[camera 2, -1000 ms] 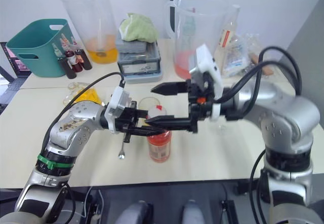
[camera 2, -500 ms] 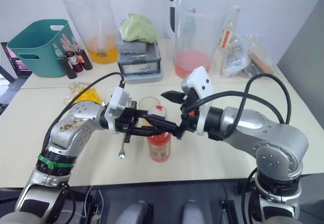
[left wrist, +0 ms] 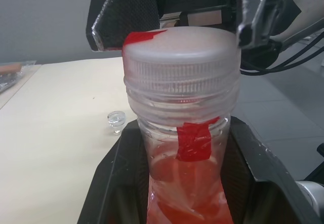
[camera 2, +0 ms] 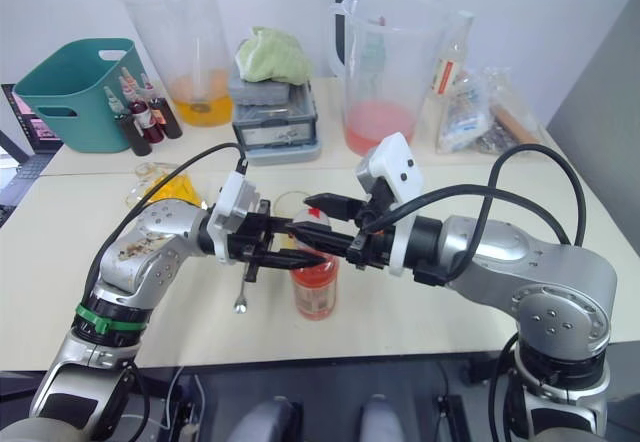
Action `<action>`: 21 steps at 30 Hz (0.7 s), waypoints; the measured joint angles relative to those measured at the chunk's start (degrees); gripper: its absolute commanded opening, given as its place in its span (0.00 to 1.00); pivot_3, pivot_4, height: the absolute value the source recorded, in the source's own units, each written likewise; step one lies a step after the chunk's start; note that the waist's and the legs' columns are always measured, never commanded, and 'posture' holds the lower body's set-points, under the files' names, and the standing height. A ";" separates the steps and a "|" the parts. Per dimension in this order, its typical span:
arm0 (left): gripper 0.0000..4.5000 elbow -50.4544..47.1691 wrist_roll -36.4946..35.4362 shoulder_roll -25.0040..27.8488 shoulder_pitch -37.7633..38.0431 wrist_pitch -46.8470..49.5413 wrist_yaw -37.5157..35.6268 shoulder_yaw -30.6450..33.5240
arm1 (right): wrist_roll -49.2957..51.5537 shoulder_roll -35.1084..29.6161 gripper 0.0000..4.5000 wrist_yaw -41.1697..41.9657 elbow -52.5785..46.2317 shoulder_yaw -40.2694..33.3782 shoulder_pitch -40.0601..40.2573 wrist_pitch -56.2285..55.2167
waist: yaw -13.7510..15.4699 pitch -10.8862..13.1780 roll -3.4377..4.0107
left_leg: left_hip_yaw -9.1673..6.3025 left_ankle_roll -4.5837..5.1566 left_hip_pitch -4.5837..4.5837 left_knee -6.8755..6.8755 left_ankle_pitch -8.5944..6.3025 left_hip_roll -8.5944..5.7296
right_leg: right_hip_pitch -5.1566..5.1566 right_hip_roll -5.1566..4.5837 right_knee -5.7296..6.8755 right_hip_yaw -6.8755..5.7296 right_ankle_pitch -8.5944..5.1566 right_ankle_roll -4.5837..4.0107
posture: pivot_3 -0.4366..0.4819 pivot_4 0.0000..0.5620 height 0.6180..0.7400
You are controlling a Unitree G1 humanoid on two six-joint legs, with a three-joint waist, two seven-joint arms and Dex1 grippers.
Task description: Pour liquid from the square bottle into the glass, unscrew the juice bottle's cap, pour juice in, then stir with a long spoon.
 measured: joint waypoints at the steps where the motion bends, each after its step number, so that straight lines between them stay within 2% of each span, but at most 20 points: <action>1: 0.32 0.00 0.01 0.00 0.00 -0.01 0.00 0.00 | -0.01 -0.21 0.36 0.20 0.11 0.18 0.00 -0.29 | 0.00 0.00 0.00 | 0.00 0.00 0.00 0.00 0.00 0.00 | 0.00 0.00 0.00 0.00 0.00 0.00 | 0.48 0.27 1.00; 4: 0.32 0.04 0.03 0.01 0.00 -0.04 0.00 0.00 | -0.20 -0.96 0.36 2.04 0.81 0.94 -0.06 -1.48 | 0.00 0.00 0.00 | 0.00 0.00 0.01 0.00 0.00 0.00 | 0.01 0.00 0.00 0.00 0.00 0.00 | 0.48 0.27 1.00; 6: 0.32 0.18 0.06 -0.01 -0.10 -0.22 -0.13 -0.16 | -1.63 -2.99 0.36 7.51 3.55 2.36 -1.07 -3.26 | -0.02 0.00 0.00 | 0.04 0.00 0.03 0.00 0.00 0.00 | 0.05 0.01 -0.05 0.00 0.00 0.00 | 0.48 0.27 1.00; 9: 0.32 0.37 0.51 0.03 -0.21 -1.15 -0.99 -0.62 | -6.12 -6.30 0.36 21.60 10.37 6.15 -4.10 -7.26 | -0.09 0.00 0.00 | 0.06 0.03 0.10 0.00 -0.01 0.03 | 0.14 0.06 -0.09 -0.03 0.00 0.00 | 0.48 0.27 1.00; 10: 0.32 0.56 0.59 0.18 -0.27 -1.40 -1.42 -0.62 | -7.90 -6.84 0.33 26.47 13.55 7.65 -5.97 -8.64 | -0.09 0.00 0.00 | 0.07 0.03 0.14 0.00 -0.02 0.03 | 0.17 0.06 -0.11 -0.02 0.00 0.00 | 0.48 0.27 1.00; 14: 0.32 1.57 0.73 0.08 -0.90 -1.63 -1.87 -0.58 | -16.31 -8.22 0.02 44.88 26.48 15.60 -15.30 -14.05 | -0.27 0.00 0.00 | 0.10 0.03 0.15 0.00 -0.02 0.06 | 0.14 0.09 -0.10 -0.03 0.00 0.00 | 0.48 0.27 1.00; 17: 0.32 2.10 0.74 0.02 -1.32 -1.56 -2.12 -0.63 | -21.99 -6.99 0.00 58.19 34.93 22.33 -23.04 -17.65 | -0.39 0.00 0.00 | 0.10 0.03 0.12 0.01 -0.02 0.06 | 0.10 0.09 -0.08 -0.02 0.00 0.00 | 0.48 0.27 1.00; 21: 0.32 2.17 0.69 -0.13 -1.37 -1.59 -2.27 -0.69 | -26.62 -5.23 0.00 66.87 40.91 25.62 -27.68 -19.95 | -0.08 0.00 0.00 | 0.02 0.02 0.01 0.03 -0.01 0.04 | 0.02 0.04 -0.07 -0.04 0.00 0.00 | 0.48 0.27 1.00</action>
